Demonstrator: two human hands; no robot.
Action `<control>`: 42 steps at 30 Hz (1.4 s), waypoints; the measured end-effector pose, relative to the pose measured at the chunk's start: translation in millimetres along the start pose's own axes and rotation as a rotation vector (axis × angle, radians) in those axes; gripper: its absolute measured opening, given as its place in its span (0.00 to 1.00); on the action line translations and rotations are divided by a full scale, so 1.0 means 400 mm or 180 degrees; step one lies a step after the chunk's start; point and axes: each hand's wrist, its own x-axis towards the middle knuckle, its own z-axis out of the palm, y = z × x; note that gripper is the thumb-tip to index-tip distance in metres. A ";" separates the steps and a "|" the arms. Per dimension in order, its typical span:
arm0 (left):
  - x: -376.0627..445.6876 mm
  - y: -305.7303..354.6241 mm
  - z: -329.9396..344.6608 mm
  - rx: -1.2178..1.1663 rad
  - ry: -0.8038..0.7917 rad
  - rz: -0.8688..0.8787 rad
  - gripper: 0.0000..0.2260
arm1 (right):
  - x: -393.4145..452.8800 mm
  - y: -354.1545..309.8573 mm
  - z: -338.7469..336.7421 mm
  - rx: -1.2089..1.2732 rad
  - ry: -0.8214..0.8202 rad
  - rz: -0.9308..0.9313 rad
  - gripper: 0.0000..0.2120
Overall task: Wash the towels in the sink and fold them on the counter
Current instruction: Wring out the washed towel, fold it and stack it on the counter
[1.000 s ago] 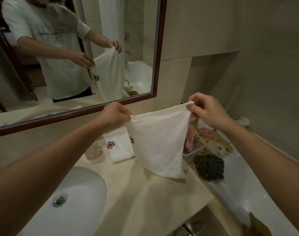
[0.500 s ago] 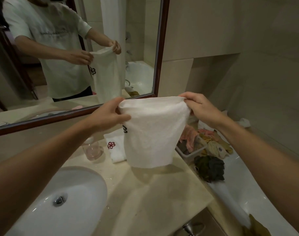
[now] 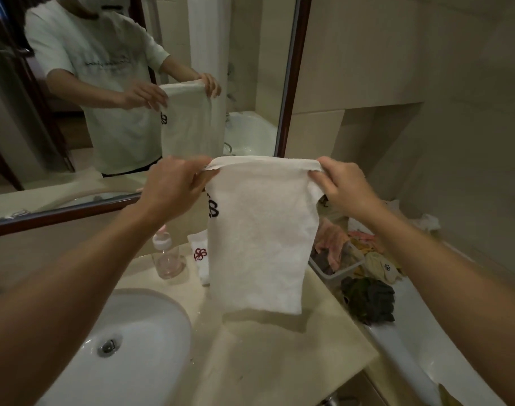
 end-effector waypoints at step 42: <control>-0.558 0.017 0.511 -0.1337 -0.2435 -0.4215 0.16 | -0.389 0.173 0.694 0.0282 -0.1566 0.3332 0.41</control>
